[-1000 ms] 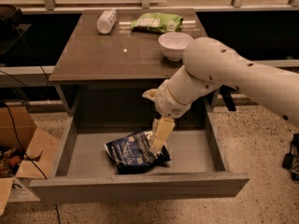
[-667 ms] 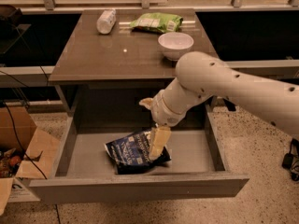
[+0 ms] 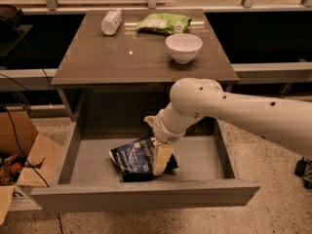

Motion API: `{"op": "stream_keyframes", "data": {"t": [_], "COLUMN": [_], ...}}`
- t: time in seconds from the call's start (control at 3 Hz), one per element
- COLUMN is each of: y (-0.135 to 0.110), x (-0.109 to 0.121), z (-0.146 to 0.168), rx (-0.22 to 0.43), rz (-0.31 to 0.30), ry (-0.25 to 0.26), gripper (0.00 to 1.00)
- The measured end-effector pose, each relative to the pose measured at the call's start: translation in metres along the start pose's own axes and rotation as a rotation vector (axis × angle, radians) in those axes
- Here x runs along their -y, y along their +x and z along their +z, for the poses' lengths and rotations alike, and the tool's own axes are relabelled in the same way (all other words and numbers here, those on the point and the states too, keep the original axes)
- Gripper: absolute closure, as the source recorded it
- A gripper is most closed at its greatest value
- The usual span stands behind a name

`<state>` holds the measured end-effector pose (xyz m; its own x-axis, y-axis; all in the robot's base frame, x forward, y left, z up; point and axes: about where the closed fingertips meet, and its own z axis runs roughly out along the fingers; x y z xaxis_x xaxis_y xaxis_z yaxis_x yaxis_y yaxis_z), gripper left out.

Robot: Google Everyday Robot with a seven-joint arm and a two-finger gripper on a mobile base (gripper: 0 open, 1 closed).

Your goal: Pick blue chip bag from top drawer and place on counter

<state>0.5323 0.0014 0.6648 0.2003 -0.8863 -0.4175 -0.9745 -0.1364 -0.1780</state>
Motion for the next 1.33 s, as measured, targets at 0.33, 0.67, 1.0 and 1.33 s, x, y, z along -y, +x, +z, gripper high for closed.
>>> {"op": "stream_keyframes", "data": {"t": [0.33,0.67,1.0,1.33], "y": [0.024,0.044,0.048,0.043], "x": [0.001,0.002,0.010,0.019], "z": [0.028,0.047,0.047,0.036], "rx": [-0.041,-0.080,-0.086,-0.068], "rz": [0.037,0.071,0.097,0.101], "ry": [-0.008,-0.030,-0.024,-0.003], "gripper": [0.00,0.00,0.18,0.42]}}
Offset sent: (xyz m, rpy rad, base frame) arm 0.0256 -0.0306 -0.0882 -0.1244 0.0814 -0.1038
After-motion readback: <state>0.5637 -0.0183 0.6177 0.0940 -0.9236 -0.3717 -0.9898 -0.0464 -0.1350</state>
